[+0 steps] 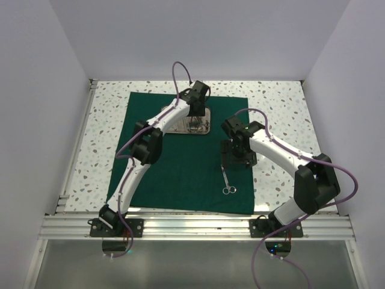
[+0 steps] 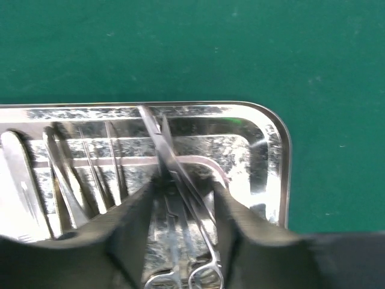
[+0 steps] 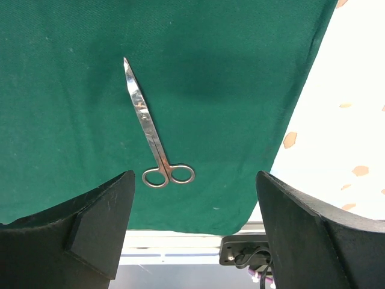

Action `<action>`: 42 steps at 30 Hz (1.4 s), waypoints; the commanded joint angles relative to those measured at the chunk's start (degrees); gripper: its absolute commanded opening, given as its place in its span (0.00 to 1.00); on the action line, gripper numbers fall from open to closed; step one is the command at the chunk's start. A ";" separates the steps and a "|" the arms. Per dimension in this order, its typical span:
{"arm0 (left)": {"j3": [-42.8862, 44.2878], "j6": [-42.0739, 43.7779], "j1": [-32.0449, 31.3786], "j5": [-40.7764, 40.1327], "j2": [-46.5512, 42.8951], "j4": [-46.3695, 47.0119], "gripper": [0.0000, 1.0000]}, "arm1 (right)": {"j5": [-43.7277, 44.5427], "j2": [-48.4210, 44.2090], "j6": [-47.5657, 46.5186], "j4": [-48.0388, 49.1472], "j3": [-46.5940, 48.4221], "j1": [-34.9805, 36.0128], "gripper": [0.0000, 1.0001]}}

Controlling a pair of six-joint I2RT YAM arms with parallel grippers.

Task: Open and lay out the surgical kit
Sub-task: Pick up the medical item from the container.

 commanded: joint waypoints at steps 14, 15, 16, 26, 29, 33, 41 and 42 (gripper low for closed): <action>-4.88 3.49 0.61 -4.89 1.30 -7.39 0.00 | -2.19 -0.14 -1.39 3.78 -1.14 -1.11 0.80; -5.23 3.58 0.70 -4.98 0.43 -7.39 0.00 | -2.19 -0.22 -1.47 3.87 -1.14 -1.03 0.80; -5.49 3.58 0.79 -5.07 0.07 -7.30 0.00 | -2.19 -0.14 -1.39 3.87 -1.14 -1.03 0.79; -6.46 4.02 1.58 -4.64 -6.34 -5.37 0.00 | -1.93 1.10 -2.09 2.90 1.58 -1.11 0.78; -5.06 4.02 1.93 -3.67 -7.84 -5.28 0.00 | -1.92 1.54 -2.44 2.73 2.29 -1.11 0.78; -3.65 3.85 2.19 -2.43 -9.33 -5.37 0.00 | -1.92 1.89 -2.62 2.46 2.73 -1.03 0.78; -4.17 2.79 2.19 -1.29 -12.84 -5.02 0.00 | -1.84 1.54 -3.32 2.11 3.08 -1.20 0.78; -4.18 2.70 2.28 -1.12 -13.20 -5.10 0.00 | -1.92 1.45 -3.32 2.11 3.08 -1.12 0.78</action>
